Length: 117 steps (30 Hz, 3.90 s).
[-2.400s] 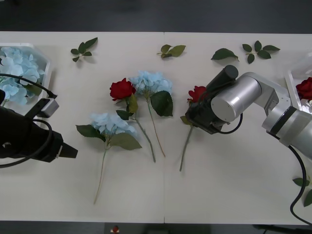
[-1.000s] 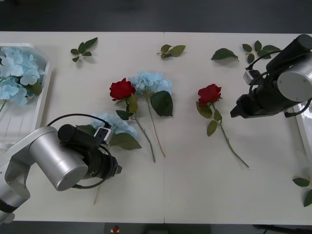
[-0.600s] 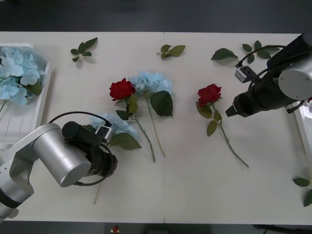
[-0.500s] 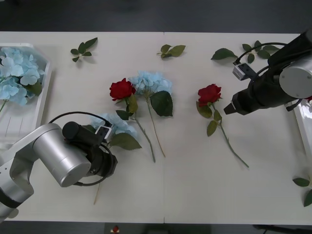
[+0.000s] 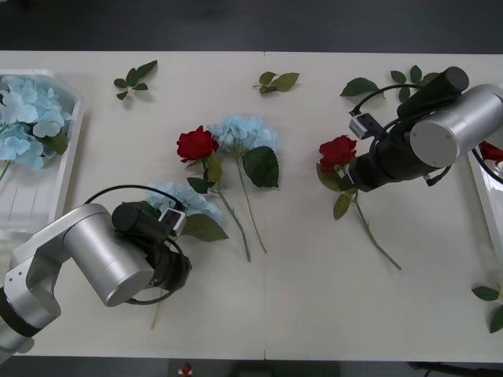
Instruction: Put the red flowers into the right box and the blue flowers into the left box
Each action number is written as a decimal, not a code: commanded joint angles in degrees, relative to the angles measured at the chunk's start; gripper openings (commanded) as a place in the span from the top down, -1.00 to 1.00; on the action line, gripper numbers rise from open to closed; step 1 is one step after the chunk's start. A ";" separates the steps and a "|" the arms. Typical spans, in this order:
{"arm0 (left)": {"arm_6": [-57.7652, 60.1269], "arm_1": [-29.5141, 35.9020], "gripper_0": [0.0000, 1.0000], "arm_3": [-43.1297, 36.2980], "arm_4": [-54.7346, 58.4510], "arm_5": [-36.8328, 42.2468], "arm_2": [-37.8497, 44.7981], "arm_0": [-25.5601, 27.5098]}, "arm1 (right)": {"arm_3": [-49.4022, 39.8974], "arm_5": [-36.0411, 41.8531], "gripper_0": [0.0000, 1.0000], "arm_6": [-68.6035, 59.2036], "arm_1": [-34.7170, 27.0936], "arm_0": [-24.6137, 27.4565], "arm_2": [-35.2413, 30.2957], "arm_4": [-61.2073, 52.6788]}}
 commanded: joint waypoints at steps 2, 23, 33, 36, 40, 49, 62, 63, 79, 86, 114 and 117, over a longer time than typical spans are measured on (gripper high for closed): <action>1.52 -0.12 1.00 0.07 -0.36 0.35 0.27 -1.03 | 1.74 -0.29 -1.00 1.83 2.05 -1.83 -0.44 1.95; 0.99 1.47 1.00 -12.15 -1.76 6.50 8.89 0.73 | 8.33 -6.01 -1.00 2.70 5.92 -1.83 3.43 4.67; -3.93 1.38 1.00 -22.96 8.96 20.30 29.19 2.49 | 8.68 -6.45 -0.68 4.02 6.10 -1.83 4.31 4.76; -7.71 1.47 1.00 -22.87 13.09 22.85 37.01 2.40 | 8.85 -6.45 -0.40 4.55 6.27 -1.83 4.31 4.85; -13.69 2.61 1.00 -19.18 17.48 26.01 46.42 0.82 | 9.47 -6.88 -0.15 5.43 6.54 -1.83 4.57 4.76; -25.11 12.54 1.00 -0.02 23.90 23.73 52.74 -6.30 | 10.52 -7.76 0.36 6.75 7.15 -1.83 5.10 5.11; -47.00 20.98 1.00 36.72 23.37 13.88 51.87 -21.42 | 11.14 -8.29 0.86 8.51 7.42 -1.83 5.01 5.37; -48.23 21.15 1.00 38.74 22.67 12.65 51.87 -21.95 | 11.14 -8.29 0.90 8.68 7.33 -1.83 5.01 5.29; -52.45 21.07 1.00 50.52 13.97 -6.42 39.39 -22.56 | 1.91 -0.38 0.97 8.68 -4.80 -1.92 -1.32 -4.82; -48.32 21.07 1.00 53.07 12.74 -10.29 32.27 -22.56 | -3.19 10.43 0.98 6.75 -15.35 -2.01 -8.87 -8.60; -66.34 21.07 -1.00 47.27 21.62 11.68 59.25 -22.56 | 13.60 10.69 0.99 7.54 -20.97 1.33 -12.04 25.41; -66.16 21.07 -1.00 45.86 25.22 17.13 61.18 -22.56 | 16.50 6.65 0.99 7.36 -19.04 2.39 -12.04 28.31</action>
